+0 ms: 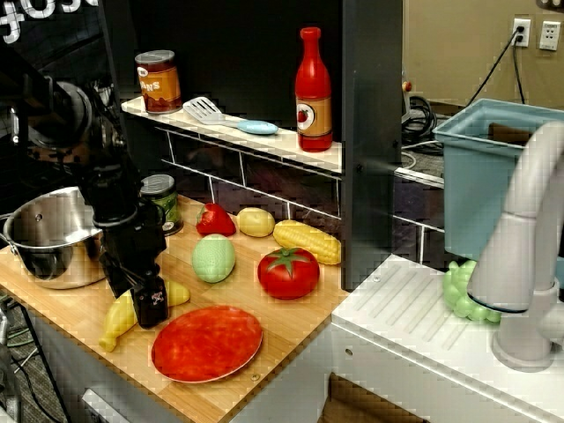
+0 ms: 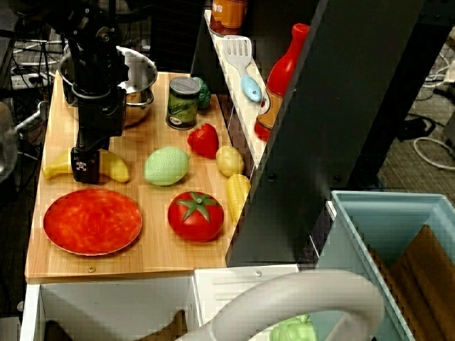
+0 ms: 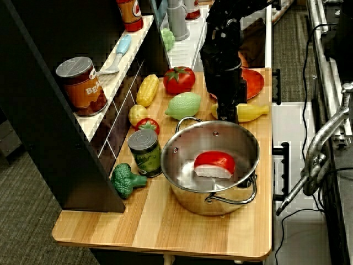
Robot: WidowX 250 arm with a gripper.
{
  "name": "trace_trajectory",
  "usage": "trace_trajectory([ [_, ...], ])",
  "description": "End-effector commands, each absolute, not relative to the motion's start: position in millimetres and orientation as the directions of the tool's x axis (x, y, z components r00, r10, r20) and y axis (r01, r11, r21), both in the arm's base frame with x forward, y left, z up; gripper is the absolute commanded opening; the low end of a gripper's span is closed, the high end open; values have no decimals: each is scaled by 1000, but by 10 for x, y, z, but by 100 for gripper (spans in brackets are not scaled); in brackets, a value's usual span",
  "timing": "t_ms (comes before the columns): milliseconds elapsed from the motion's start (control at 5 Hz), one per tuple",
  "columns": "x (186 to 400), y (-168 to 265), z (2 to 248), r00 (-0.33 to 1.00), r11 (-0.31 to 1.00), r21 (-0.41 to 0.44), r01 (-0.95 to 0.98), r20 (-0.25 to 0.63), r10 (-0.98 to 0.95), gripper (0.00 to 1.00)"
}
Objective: Put banana on plate
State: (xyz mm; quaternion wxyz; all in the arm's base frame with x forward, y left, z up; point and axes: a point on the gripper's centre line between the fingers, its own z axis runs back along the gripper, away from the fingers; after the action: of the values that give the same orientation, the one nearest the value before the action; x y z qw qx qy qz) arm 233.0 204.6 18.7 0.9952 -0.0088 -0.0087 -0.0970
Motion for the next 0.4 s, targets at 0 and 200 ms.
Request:
trace_trajectory([
  [0, 2356, 2126, 198, 987, 987, -4, 160, 26, -160, 0],
  [200, 2347, 2132, 243, 987, 987, -17, 160, 16, -160, 0],
])
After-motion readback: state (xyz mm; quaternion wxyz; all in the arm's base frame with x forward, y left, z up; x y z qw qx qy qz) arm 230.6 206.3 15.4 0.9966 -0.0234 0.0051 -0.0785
